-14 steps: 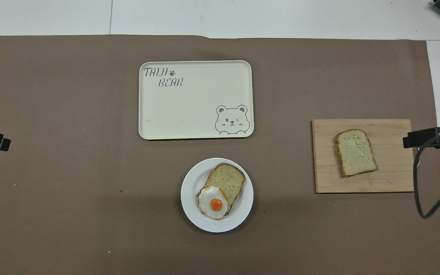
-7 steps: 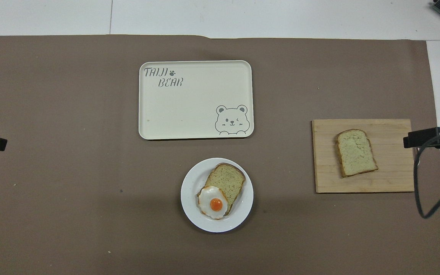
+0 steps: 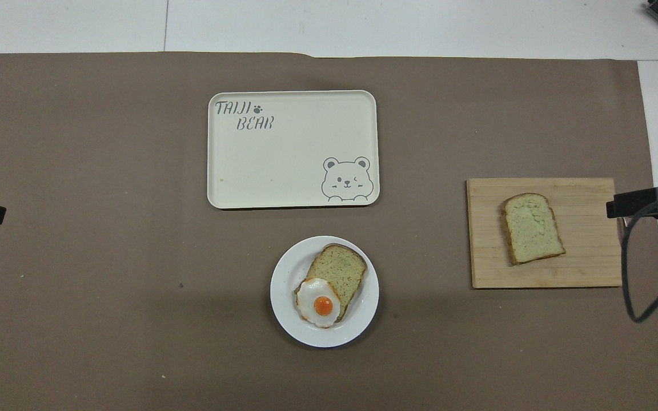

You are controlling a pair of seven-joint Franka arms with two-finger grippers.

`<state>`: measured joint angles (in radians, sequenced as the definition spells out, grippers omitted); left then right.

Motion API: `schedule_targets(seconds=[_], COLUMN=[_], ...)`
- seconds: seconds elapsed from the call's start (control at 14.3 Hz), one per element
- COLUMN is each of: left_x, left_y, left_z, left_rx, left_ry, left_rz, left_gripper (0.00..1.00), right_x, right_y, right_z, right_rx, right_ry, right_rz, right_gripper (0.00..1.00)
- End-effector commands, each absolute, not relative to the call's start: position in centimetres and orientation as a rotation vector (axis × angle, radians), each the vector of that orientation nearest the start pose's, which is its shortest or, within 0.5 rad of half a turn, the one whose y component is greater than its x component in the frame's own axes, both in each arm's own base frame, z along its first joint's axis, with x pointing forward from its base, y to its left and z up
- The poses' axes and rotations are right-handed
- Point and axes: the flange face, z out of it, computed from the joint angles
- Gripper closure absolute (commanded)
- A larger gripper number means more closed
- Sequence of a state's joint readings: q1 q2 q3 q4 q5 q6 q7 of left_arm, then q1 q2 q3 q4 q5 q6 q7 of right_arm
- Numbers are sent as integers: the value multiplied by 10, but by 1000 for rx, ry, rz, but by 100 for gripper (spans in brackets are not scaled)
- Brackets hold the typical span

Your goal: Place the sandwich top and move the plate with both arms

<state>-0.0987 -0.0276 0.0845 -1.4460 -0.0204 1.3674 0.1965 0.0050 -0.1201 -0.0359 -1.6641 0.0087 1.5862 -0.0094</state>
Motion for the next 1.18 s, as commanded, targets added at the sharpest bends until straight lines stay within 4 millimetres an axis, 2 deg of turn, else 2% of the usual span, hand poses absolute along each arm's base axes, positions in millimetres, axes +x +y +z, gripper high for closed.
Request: schedule_targets(seconds=[0.0, 0.56, 0.7, 0.91, 1.05, 1.11], left_x=[517, 517, 516, 516, 516, 516], left_y=[-6, -7, -7, -8, -8, -8], left_z=[680, 680, 680, 680, 680, 680], left_rx=[-3133, -3134, -3134, -3137, -3137, -3137], left_ry=[316, 324, 322, 328, 328, 328], left_rz=[55, 64, 77, 76, 74, 74], left_gripper=[0, 0, 0, 0, 0, 0], right_x=[518, 524, 524, 525, 526, 526], right_y=[-21, -29, -40, -44, -57, -63], right_z=[642, 632, 626, 615, 612, 603], right_rx=[-3140, -3139, -3145, -3156, -3158, -3158], right_ry=[45, 65, 78, -17, 14, 30], right_rz=[-92, -115, -111, -107, -116, -92], right_gripper=[0, 0, 0, 0, 0, 0])
